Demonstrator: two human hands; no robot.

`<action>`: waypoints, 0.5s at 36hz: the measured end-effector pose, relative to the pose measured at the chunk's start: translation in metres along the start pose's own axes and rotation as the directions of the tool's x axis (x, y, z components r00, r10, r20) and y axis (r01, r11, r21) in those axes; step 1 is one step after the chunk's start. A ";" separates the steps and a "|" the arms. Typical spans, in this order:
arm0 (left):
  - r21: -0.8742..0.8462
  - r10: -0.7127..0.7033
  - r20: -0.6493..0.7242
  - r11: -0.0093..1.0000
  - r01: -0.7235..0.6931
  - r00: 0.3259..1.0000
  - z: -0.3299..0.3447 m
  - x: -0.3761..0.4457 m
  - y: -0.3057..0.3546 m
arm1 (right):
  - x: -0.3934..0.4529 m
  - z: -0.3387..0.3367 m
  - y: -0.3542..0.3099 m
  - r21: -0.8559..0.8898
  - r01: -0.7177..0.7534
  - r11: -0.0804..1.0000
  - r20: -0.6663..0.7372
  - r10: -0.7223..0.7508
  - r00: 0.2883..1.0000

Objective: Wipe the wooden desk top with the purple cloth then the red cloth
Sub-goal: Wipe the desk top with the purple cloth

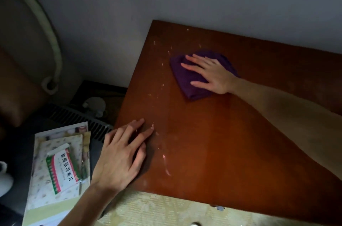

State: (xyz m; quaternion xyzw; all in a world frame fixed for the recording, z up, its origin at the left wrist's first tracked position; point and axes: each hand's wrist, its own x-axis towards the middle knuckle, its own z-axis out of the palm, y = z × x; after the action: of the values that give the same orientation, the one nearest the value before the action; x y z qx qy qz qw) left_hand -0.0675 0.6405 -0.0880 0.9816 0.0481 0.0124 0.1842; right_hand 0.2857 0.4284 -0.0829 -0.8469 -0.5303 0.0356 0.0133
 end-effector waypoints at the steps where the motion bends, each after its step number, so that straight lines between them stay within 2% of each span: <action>1: -0.009 -0.002 0.004 1.000 0.002 1.000 0.000 0.000 0.001 | 0.011 -0.001 0.009 0.005 -0.008 1.000 -0.003 0.008 1.000; 5: -0.046 -0.012 0.012 0.999 0.012 1.000 0.000 0.002 0.000 | 0.055 -0.006 0.044 0.020 -0.058 0.998 -0.025 0.058 0.998; 10: -0.068 0.020 -0.002 0.998 -0.020 1.000 -0.001 0.002 -0.001 | 0.093 -0.011 0.065 0.076 -0.239 0.968 -0.058 0.244 0.968; 14: -0.072 0.027 -0.033 0.997 -0.029 0.999 0.000 0.003 -0.001 | 0.116 -0.010 0.060 0.136 -0.468 0.873 -0.088 0.481 0.872; 18: -0.064 0.017 -0.050 0.998 -0.020 0.999 -0.003 0.003 0.001 | 0.120 -0.009 0.049 0.164 -0.567 0.807 -0.067 0.583 0.810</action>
State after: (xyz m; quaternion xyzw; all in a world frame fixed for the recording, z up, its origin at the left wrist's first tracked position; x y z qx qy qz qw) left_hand -0.0650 0.6409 -0.0851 0.9750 0.0432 0.0398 0.2145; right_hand 0.3821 0.5152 -0.0826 -0.9654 -0.2434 0.0254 0.0898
